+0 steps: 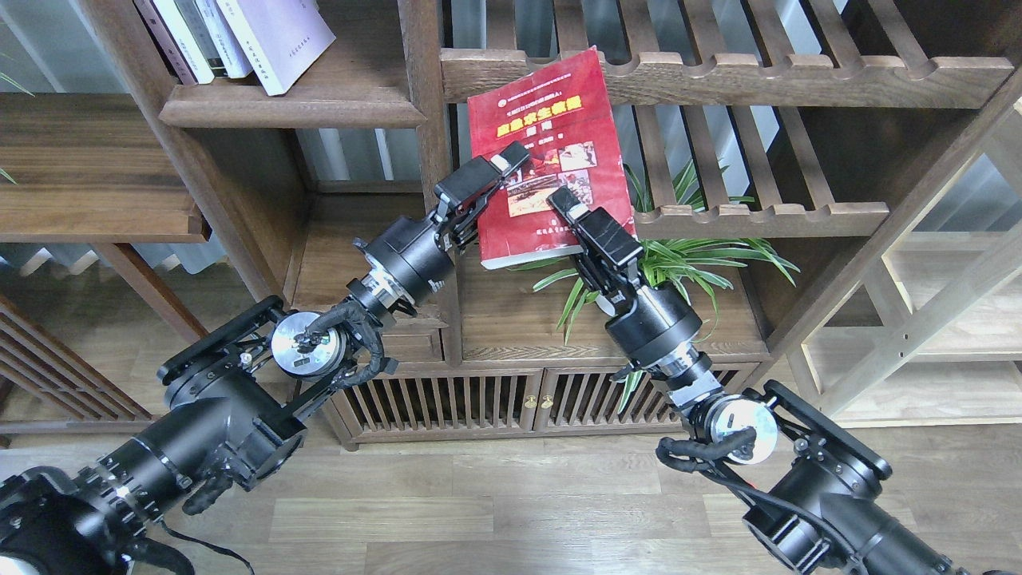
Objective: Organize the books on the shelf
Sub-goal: 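Bring the left gripper to the red book's top corner and grasp it, then release the red book from the right gripper, holding it with the left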
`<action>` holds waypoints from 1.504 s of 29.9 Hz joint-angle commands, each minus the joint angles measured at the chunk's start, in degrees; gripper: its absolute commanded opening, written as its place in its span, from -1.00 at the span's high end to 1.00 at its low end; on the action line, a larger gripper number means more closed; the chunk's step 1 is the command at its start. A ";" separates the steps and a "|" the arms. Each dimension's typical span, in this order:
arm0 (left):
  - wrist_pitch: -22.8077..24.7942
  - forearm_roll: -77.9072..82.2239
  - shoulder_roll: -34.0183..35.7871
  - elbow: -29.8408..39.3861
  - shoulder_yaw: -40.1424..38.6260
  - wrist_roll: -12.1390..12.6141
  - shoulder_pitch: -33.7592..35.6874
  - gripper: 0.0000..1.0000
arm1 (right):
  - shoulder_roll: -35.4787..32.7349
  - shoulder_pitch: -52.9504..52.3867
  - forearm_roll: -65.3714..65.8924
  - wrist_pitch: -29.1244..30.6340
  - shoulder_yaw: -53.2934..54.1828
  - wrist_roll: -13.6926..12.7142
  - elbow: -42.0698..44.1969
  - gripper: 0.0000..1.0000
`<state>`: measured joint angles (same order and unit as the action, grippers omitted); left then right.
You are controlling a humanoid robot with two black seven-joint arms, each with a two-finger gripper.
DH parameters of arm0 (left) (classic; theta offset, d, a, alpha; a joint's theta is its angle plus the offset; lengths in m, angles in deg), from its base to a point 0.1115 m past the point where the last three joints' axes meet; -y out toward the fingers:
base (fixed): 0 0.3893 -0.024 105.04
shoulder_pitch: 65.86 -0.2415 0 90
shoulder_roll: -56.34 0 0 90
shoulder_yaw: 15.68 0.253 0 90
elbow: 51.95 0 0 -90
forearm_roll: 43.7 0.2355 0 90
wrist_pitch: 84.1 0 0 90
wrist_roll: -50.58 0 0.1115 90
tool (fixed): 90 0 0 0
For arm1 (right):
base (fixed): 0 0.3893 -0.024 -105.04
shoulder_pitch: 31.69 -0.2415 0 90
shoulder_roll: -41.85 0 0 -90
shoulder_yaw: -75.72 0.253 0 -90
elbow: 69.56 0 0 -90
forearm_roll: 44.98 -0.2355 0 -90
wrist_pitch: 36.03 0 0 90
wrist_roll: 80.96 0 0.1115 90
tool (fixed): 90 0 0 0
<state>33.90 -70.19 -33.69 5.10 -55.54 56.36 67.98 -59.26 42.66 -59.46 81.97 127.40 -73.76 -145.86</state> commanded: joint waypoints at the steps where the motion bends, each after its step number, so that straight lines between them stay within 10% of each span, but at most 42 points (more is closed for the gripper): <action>1: 0.00 -0.67 0.03 0.07 0.04 0.02 0.02 0.76 | 0.04 -0.09 -0.02 0.00 0.00 0.00 0.01 0.99; 15: 0.00 -0.58 0.03 0.07 0.13 0.02 0.11 1.00 | -0.84 0.09 -0.11 0.00 1.49 0.18 0.45 0.93; 28: 0.00 0.21 0.03 -0.10 0.30 0.02 0.55 1.00 | -2.07 0.35 -0.11 0.00 10.54 0.35 1.06 0.18; 45: 0.00 4.17 0.03 5.34 0.39 0.02 0.20 1.00 | -3.12 4.22 -0.81 0.00 17.22 0.53 2.73 0.03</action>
<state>33.88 -66.28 -33.66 9.02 -55.23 56.33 68.10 -62.39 46.61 -59.84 81.97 143.42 -73.29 -143.66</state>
